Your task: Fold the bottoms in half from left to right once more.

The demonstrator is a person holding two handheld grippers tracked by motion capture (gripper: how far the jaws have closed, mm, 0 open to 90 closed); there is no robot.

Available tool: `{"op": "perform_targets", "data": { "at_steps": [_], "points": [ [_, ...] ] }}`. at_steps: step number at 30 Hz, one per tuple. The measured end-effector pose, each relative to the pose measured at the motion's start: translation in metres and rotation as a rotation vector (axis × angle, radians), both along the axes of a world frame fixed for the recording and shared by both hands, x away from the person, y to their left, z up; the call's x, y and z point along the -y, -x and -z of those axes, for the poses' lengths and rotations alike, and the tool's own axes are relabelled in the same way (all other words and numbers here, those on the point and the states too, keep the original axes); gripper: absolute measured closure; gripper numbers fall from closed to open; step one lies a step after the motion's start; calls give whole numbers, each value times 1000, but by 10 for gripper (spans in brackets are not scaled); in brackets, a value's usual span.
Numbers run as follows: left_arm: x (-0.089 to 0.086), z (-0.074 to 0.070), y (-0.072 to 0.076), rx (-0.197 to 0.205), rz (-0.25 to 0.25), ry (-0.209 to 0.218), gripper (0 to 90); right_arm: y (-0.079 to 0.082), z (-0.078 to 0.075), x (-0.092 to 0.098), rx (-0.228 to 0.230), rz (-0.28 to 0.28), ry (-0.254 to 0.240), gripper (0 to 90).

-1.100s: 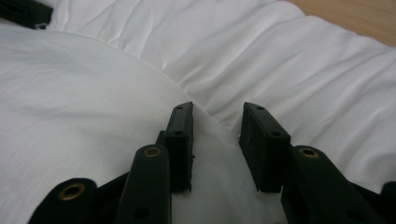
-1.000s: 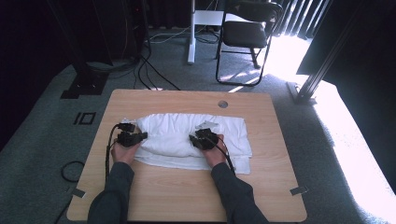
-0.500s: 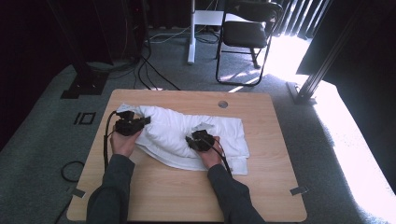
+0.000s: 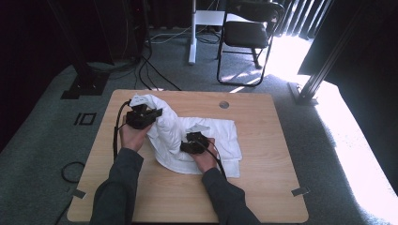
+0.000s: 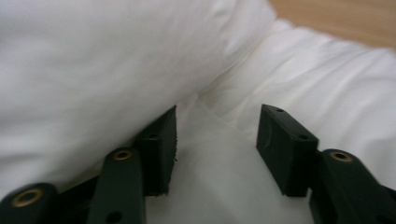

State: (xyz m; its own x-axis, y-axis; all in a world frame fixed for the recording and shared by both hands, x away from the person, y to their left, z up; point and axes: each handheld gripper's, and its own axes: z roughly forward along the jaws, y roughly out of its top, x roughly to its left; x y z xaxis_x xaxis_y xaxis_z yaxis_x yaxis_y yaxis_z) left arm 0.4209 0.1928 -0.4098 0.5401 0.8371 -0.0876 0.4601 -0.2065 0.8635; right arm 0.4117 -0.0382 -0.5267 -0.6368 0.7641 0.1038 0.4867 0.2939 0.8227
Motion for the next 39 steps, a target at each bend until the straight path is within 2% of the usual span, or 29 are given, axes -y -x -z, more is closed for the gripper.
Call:
{"op": "perform_targets", "data": {
  "at_steps": [3,6,8,10,11,12,13,14,15,17,18,19,21,23,25,28,29,30,31,34,35,39],
  "points": [
    [-1,0,1,3,5,-4,871,9,-18,29,66,19,14,461],
    [1,-1,2,10,21,-3,871,15,-27,64,83,71,43,444],
    [4,-2,3,13,29,0,871,17,-26,84,65,105,71,434],
    [8,-4,3,17,42,-1,871,21,-19,104,37,124,77,434],
    [8,-4,3,17,42,-1,871,21,-19,104,37,124,77,434],
    [14,-6,4,23,59,-1,871,26,-8,120,11,148,88,436],
    [14,-6,4,23,59,-1,871,26,-8,120,11,148,88,436],
    [22,-8,4,30,75,-9,871,29,2,130,-16,163,78,457],
    [25,-9,4,33,84,-13,871,30,7,132,-39,165,60,478],
    [25,-9,4,33,84,-13,871,30,12,133,-57,162,57,478],
    [34,-12,5,40,105,-16,871,30,12,133,-57,162,57,503],
    [38,-13,5,41,115,-17,871,30,22,131,-86,156,60,516],
    [46,-14,5,44,134,-26,871,29,28,126,-96,150,64,519],
    [50,-15,5,43,145,-29,871,29,29,125,-92,153,57,521],
    [64,-14,6,45,179,-24,870,28,29,124,-94,150,55,524],
    [73,-13,6,45,196,-27,870,28,30,124,-97,148,50,524],
    [84,-11,6,45,220,-26,870,28,30,125,-100,143,43,525],
    [84,-11,6,45,220,-26,870,28,30,125,-98,137,42,527],
    [95,-9,7,41,242,-25,870,28,30,125,-98,128,38,530],
    [105,-6,7,39,261,-21,870,28,30,124,-99,119,34,540],
    [120,-2,9,35,290,-25,870,28,30,123,-97,112,33,543],
    [143,6,10,22,331,-40,870,28,32,117,-94,85,14,547]
  ]
}}
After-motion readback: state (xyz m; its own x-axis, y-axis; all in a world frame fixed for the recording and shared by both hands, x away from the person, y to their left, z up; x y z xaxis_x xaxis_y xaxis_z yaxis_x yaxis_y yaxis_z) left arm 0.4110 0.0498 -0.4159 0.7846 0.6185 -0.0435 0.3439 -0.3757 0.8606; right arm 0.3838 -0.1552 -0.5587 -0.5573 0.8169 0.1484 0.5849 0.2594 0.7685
